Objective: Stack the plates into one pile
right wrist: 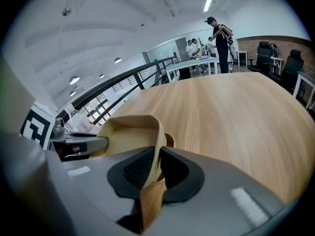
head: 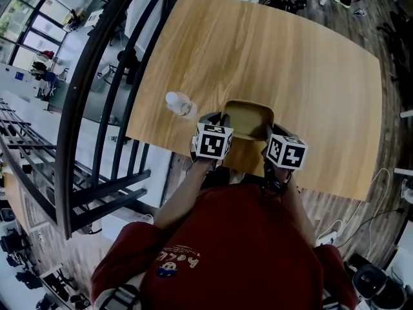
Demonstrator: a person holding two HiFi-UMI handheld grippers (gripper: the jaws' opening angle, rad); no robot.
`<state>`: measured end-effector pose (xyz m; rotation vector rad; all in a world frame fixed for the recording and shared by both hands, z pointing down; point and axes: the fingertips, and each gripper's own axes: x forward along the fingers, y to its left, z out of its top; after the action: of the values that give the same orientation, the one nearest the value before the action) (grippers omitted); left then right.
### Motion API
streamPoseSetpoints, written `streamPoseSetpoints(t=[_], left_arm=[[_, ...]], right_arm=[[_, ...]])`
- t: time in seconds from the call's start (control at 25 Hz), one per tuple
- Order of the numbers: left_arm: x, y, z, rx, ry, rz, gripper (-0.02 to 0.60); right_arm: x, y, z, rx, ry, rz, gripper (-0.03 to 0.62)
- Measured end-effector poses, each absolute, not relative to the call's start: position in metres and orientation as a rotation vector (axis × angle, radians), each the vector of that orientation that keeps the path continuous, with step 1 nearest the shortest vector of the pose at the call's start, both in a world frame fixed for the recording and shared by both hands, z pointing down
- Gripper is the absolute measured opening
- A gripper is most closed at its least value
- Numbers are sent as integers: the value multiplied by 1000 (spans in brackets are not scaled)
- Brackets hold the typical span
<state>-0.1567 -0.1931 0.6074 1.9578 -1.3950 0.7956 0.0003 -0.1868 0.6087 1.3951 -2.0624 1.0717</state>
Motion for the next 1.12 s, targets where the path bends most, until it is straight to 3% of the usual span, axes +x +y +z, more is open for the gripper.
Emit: streamPoseSetpoints(t=[0.56,1.12], left_arm=[[-152,-184,630,1921,-1368,918,58],[-153,-172,655,1881,-1380,976,112]], right_arm=[[3,-178,629,1354,-1989,1049,61],[11,-168,652,1312,-1921,1027,107]])
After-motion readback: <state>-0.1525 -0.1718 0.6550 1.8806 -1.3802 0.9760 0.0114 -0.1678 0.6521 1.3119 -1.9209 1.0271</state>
